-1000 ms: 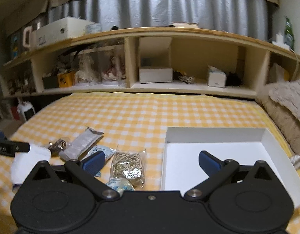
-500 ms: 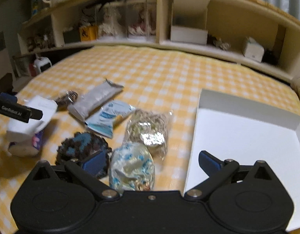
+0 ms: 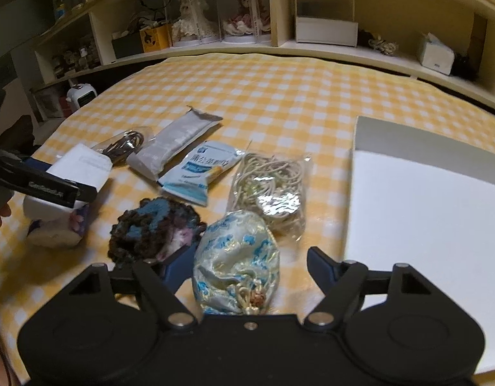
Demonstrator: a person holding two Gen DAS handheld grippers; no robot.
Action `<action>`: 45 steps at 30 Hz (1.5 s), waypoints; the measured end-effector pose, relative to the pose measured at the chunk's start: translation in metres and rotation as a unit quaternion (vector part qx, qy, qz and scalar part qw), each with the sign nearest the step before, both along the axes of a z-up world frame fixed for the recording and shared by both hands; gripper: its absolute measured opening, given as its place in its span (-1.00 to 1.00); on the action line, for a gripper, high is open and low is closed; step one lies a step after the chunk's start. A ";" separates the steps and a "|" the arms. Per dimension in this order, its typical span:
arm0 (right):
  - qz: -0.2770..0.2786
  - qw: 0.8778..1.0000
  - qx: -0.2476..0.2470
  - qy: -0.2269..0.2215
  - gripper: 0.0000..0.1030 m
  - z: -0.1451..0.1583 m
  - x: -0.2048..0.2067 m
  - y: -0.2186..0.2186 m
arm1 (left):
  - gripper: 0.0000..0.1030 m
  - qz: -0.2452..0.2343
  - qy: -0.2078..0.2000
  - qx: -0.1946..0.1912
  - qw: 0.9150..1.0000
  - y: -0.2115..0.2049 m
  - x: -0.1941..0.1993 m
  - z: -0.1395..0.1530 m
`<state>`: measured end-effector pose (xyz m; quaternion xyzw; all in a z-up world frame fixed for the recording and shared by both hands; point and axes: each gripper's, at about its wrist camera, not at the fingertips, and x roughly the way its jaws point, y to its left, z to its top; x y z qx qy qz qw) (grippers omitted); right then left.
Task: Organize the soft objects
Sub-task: 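Move the left tool to the white face mask while the right tool approaches the blue-patterned pouch, then grasp the white mask with the left tool while the right tool grasps the blue-patterned pouch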
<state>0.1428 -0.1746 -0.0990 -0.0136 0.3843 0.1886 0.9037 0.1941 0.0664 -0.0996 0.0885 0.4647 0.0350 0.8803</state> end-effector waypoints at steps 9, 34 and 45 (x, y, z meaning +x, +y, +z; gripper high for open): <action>0.016 1.000 0.019 0.016 0.30 -0.003 0.000 0.001 | -0.35 -0.011 -0.018 -0.022 1.000 0.001 -0.005 0.016; -0.006 0.996 0.089 -0.017 -0.08 0.026 -0.015 -0.011 | -0.85 0.008 -0.130 -0.112 0.985 0.024 -0.046 0.073; -0.021 0.992 0.116 -0.045 -0.08 0.046 -0.032 -0.024 | -0.84 -0.033 -0.176 -0.146 0.973 0.001 -0.081 0.100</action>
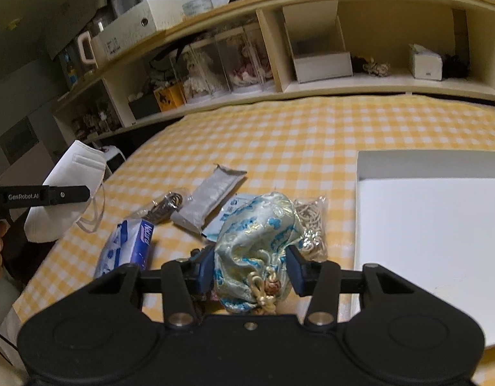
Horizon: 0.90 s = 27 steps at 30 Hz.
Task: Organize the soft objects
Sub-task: 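Grasp the white mask with the left tool while the right tool grasps the blue-patterned pouch, then carry the mask into the white box and open the left tool while the right tool carries the pouch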
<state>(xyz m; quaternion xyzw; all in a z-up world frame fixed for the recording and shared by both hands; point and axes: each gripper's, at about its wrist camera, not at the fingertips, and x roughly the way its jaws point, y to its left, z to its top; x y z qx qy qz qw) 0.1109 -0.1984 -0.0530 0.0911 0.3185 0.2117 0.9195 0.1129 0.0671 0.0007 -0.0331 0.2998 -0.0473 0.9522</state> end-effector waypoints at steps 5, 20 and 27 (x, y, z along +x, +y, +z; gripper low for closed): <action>-0.012 1.000 0.005 -0.019 -0.07 0.017 -0.013 -0.012 | -0.84 -0.023 -0.020 -0.014 0.999 -0.022 -0.009 0.012; -0.042 0.997 0.027 -0.052 -0.08 0.053 -0.049 -0.080 | -0.84 -0.109 -0.037 -0.018 0.993 -0.119 -0.014 0.039; -0.088 0.994 0.030 -0.056 -0.08 0.054 -0.063 -0.145 | -0.84 -0.158 -0.018 -0.015 0.987 -0.183 -0.002 0.029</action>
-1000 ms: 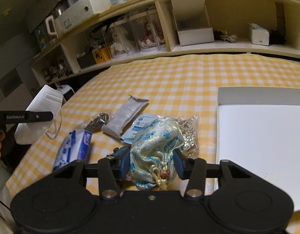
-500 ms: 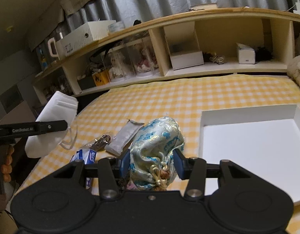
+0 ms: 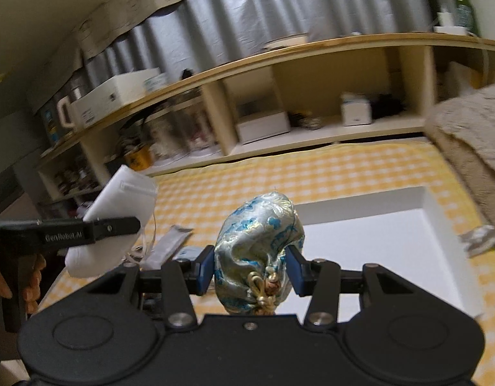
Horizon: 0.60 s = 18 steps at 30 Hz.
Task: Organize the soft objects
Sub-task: 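Carry the mask into the white box and open the left tool while the right tool carries the pouch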
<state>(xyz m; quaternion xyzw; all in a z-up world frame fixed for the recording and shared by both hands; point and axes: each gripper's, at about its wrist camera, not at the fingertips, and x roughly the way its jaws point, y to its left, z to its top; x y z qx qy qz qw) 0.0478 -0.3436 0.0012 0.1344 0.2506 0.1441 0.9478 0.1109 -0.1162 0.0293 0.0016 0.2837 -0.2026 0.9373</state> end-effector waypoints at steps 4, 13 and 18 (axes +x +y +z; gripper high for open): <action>-0.031 0.999 0.012 0.005 -0.08 -0.007 -0.006 -0.041 | -0.81 -0.026 0.003 0.005 1.000 -0.037 0.010 -0.007; -0.090 0.995 0.027 0.031 -0.08 -0.033 -0.008 -0.110 | -0.44 -0.072 0.050 -0.018 0.996 -0.098 0.039 -0.047; -0.102 0.993 0.030 0.050 -0.08 -0.053 -0.004 -0.131 | 0.36 -0.040 0.059 0.037 0.997 -0.113 0.061 -0.087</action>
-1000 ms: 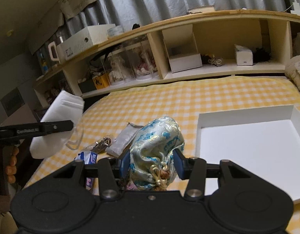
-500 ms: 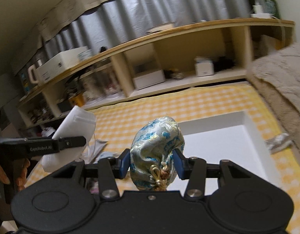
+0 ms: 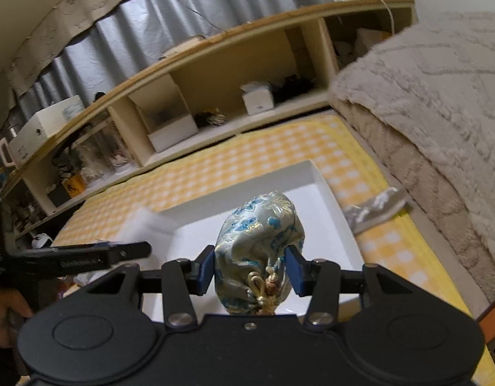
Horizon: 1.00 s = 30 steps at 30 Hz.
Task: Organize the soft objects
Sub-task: 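Carry the mask into the white box and open the left tool while the right tool carries the pouch, then lower the blue-patterned pouch into the white box and open the right tool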
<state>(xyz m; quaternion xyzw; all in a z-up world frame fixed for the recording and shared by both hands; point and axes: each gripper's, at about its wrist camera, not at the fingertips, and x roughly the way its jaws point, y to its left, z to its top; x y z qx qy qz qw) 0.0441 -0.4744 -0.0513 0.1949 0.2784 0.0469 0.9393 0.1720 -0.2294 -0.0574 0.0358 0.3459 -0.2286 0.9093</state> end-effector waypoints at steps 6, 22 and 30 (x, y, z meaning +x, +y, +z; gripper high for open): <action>0.002 0.999 -0.023 0.026 -0.08 -0.019 0.019 -0.013 | 0.36 -0.005 0.019 0.013 1.000 0.004 0.003 -0.016; 0.006 0.991 -0.098 0.094 0.44 -0.054 0.063 -0.031 | 0.45 -0.029 0.043 0.031 0.998 0.000 -0.011 -0.030; 0.016 0.990 -0.103 0.095 0.49 -0.043 0.048 -0.019 | 0.65 -0.023 0.041 0.026 0.999 0.005 -0.021 -0.013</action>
